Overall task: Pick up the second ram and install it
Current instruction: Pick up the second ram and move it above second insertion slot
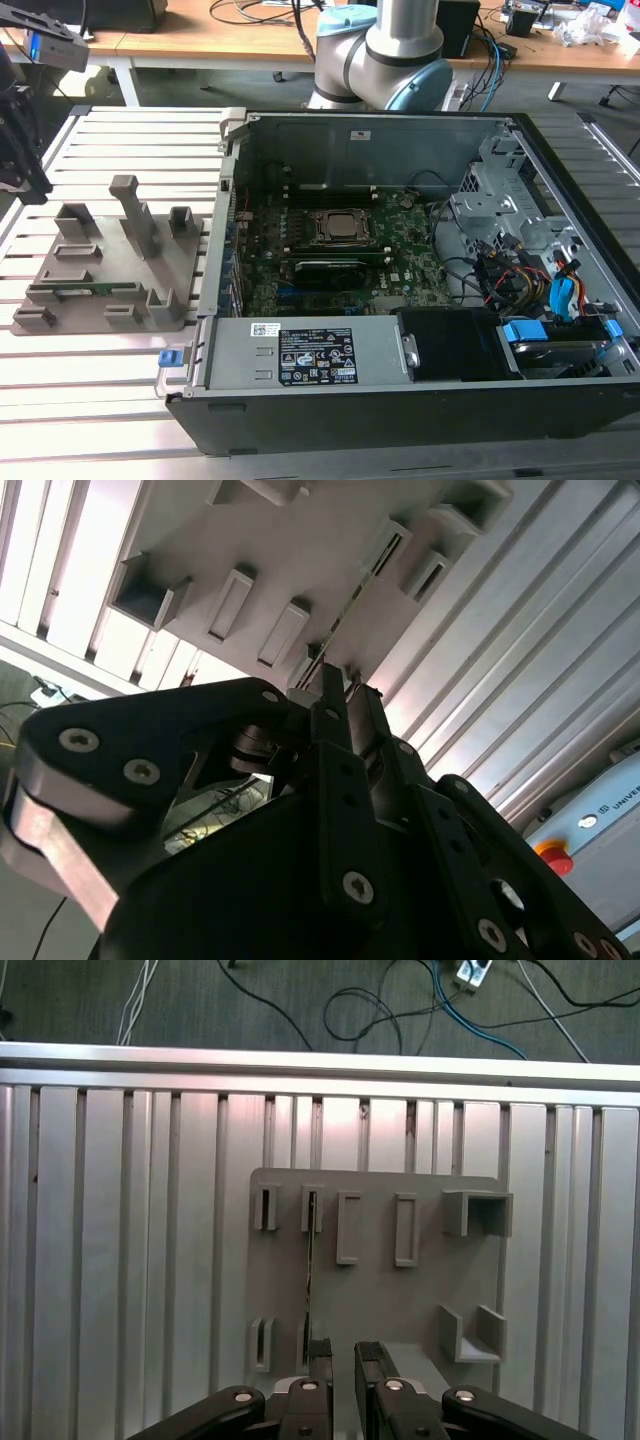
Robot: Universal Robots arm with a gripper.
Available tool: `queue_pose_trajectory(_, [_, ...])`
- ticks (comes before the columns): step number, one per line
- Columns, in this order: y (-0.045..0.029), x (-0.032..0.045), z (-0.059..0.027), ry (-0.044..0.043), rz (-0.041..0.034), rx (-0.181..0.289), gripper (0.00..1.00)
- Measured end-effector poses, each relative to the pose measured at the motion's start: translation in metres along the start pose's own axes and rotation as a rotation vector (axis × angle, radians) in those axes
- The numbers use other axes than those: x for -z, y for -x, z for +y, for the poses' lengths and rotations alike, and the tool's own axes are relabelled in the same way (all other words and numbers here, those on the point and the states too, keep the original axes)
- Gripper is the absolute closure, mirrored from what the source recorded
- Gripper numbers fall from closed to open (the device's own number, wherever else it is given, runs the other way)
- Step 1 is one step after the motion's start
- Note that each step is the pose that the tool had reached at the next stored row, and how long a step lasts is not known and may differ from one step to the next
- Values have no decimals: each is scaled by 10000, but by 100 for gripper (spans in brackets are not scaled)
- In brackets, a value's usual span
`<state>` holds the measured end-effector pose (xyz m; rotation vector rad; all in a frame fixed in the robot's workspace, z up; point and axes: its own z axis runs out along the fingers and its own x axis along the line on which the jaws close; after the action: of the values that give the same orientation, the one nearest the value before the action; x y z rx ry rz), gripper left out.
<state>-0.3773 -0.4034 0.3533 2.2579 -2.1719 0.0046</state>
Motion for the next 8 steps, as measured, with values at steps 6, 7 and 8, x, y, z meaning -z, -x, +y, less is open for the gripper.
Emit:
queue_pose_trajectory(6, [0, -50, 0, 0, 0, 0, 76])
queue_pose_trajectory(7, [0, -63, 0, 0, 0, 0, 76])
queue_pose_trajectory(8, [1, -78, 0, 0, 0, 0, 76])
